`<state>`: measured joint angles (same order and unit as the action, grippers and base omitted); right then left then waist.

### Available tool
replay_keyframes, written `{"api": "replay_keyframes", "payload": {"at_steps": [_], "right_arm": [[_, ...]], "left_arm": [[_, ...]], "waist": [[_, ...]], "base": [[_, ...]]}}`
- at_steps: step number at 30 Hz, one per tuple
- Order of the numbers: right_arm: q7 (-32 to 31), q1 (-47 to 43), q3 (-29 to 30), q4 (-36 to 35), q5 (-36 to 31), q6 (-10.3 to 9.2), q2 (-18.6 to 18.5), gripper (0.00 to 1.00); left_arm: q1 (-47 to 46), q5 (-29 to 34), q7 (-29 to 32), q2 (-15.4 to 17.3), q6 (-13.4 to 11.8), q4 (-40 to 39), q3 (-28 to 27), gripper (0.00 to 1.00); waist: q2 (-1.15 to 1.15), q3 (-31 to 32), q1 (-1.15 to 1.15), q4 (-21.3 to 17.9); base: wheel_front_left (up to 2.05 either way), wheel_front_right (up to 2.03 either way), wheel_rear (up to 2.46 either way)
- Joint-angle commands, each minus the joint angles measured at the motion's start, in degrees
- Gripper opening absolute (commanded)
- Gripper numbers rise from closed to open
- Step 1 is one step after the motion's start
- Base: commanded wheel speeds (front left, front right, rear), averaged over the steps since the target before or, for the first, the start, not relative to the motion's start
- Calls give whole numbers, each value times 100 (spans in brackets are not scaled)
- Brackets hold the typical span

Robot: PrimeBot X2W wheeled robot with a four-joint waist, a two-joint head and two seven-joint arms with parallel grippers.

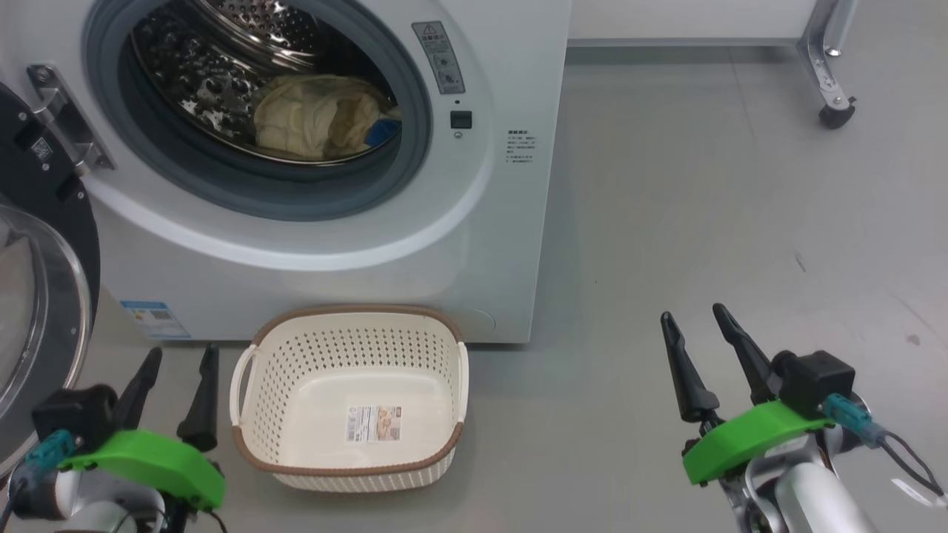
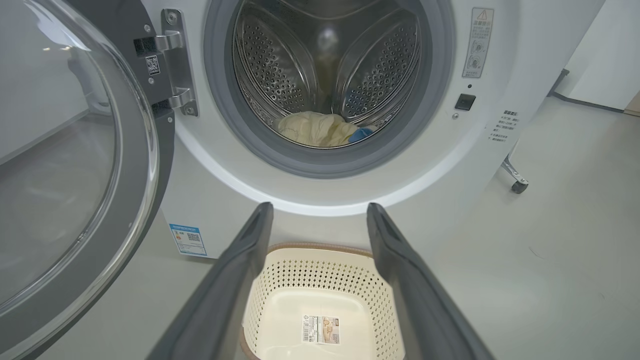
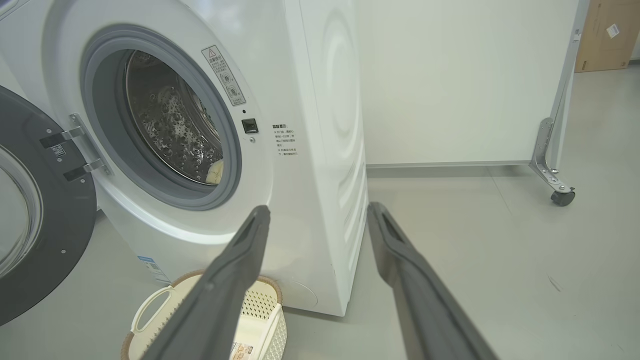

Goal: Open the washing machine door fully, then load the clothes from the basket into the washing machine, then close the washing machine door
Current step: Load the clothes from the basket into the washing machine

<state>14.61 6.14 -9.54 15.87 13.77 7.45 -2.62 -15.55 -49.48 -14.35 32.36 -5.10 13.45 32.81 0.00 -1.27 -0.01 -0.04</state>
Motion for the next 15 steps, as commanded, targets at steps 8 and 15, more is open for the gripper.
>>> {"api": "replay_keyframes", "payload": {"at_steps": [8, 15], "right_arm": [[39, -17, -131, -238, 124, 3, -26, 100], [39, -73, -107, -293, 177, 3, -26, 100]], "left_arm": [[471, 1031, -64, -294, -98, -582, -986, 100], [948, 1770, -64, -813, 23, -853, -1526, 100]], "waist": [[0, 224, 1, 25], [0, 290, 1, -17]], "base": [[0, 0, 0], [0, 0, 0]]}}
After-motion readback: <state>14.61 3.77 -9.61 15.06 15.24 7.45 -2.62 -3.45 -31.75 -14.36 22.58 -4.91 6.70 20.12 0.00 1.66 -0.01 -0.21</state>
